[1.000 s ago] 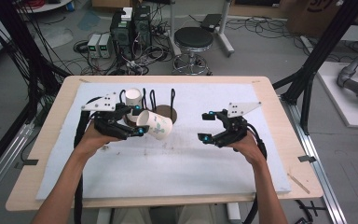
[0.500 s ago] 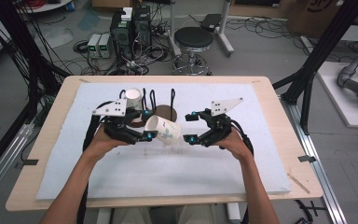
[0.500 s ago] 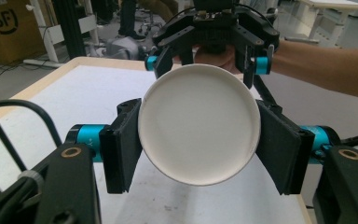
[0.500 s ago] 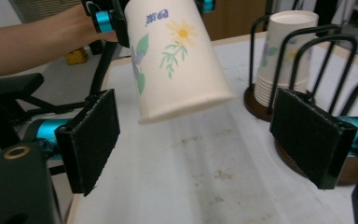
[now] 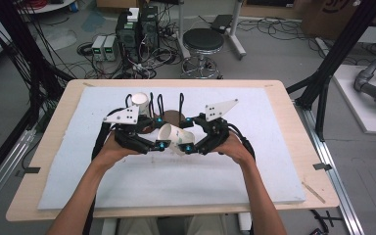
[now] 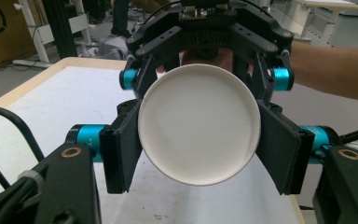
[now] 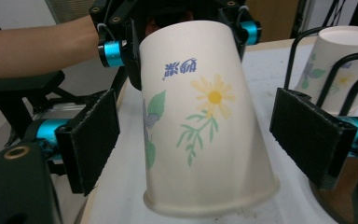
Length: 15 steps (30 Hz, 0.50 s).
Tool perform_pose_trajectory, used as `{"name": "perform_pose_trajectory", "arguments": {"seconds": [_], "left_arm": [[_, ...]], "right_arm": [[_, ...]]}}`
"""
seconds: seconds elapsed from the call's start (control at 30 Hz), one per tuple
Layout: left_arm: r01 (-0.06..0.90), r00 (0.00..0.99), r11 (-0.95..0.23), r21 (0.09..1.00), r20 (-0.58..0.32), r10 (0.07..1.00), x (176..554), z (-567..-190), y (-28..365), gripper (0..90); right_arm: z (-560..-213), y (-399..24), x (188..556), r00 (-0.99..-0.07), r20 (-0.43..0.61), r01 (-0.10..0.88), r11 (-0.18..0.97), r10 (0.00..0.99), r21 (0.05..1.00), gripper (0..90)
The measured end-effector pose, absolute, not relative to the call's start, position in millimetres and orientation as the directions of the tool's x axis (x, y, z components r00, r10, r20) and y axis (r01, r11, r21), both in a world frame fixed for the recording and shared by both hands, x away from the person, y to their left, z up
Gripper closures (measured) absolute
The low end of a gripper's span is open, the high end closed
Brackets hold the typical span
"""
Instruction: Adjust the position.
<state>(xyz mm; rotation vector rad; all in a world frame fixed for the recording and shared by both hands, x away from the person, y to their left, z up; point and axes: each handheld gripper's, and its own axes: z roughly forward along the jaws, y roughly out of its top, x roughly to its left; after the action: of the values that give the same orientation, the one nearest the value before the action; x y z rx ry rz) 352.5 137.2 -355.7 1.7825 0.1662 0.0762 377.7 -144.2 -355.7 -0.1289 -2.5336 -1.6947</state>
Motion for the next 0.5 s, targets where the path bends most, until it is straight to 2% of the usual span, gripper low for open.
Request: {"name": "perform_pose_trajectory", "arguments": {"seconds": [0.5], "left_arm": [[0.065, 0.991, -0.162, 0.985, -0.045, 0.124, 348.5, -350.1, 139.2, 35.8]], "right_arm": [[-361.9, -134.6, 377.3, -0.991, 0.131, 0.119, 0.418, -0.002, 0.901, 16.2]]}}
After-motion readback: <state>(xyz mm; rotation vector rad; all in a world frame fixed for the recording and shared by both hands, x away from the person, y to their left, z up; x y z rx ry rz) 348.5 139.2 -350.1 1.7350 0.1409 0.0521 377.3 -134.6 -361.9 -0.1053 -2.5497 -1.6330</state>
